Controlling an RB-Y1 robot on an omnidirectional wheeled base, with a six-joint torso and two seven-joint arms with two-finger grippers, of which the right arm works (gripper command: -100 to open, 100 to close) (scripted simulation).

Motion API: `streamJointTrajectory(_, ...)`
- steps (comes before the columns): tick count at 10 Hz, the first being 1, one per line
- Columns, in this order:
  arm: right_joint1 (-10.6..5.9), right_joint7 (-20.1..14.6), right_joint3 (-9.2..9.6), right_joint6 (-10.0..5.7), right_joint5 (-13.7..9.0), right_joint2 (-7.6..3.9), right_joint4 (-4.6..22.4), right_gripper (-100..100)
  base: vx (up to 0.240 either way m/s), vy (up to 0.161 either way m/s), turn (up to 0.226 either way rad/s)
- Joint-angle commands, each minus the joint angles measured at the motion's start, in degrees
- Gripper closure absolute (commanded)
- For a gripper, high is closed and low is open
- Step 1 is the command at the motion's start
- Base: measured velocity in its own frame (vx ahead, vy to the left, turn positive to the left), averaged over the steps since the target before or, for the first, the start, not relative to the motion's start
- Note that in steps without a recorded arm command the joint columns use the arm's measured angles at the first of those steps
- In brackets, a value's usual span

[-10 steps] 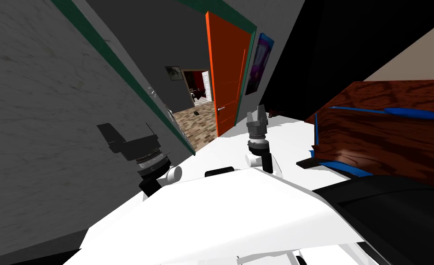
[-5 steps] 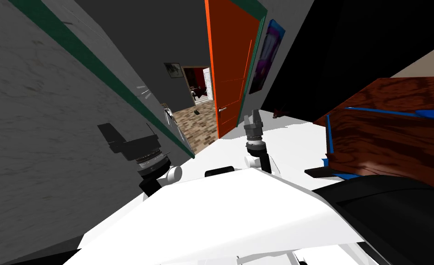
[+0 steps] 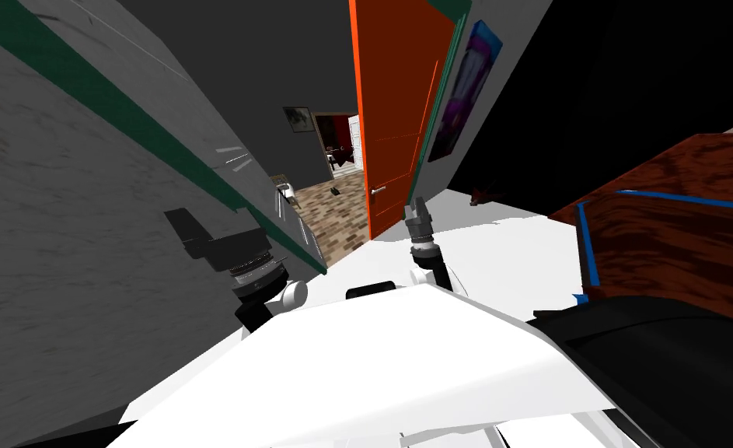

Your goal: Push the door open

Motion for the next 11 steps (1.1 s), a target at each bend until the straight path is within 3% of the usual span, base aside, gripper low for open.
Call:
streamJointTrajectory(1, 0.61, 0.06, 0.97, 0.37, -0.33, -0.52, 1.33, -100, 0.221, -0.129, 0.093)
streamJointTrajectory(11, 5.00, 0.76, 7.81, 1.53, -2.06, -2.57, 10.32, -100, 0.196, -0.127, 0.095)
